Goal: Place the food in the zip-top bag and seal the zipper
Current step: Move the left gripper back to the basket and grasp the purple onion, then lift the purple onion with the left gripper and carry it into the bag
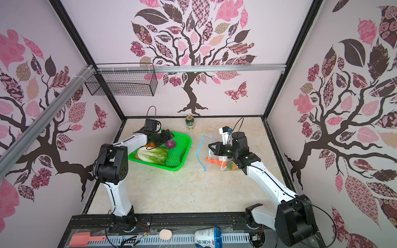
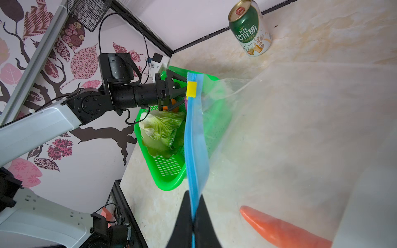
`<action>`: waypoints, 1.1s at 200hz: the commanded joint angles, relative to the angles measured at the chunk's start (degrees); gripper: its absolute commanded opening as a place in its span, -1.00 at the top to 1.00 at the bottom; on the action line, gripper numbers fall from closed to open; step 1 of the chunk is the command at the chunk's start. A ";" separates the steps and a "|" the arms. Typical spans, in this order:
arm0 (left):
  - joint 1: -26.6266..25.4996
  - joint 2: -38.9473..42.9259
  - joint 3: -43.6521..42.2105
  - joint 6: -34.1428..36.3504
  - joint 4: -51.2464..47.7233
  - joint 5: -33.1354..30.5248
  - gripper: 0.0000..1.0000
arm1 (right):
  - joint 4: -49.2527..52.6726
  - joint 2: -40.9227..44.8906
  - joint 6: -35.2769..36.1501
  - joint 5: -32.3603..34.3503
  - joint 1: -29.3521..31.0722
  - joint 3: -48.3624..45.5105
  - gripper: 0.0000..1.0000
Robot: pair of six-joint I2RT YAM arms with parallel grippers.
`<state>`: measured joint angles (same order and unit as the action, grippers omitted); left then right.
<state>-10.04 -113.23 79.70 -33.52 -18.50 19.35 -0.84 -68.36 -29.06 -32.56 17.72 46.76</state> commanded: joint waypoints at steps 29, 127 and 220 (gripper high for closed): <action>-0.61 4.86 1.31 6.28 -6.36 -5.15 -0.97 | 0.41 1.30 0.94 0.49 0.08 0.01 1.00; -9.33 0.53 7.43 21.59 -17.42 -16.53 -0.97 | 0.42 1.47 1.18 0.31 0.17 0.02 1.00; -11.04 -4.56 10.46 26.22 -18.61 -26.03 -0.96 | 0.11 0.87 1.25 0.58 0.13 -0.26 1.00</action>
<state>-21.15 -116.36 87.44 -8.97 -37.15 -4.47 -0.84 -68.36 -28.45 -32.53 17.72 46.39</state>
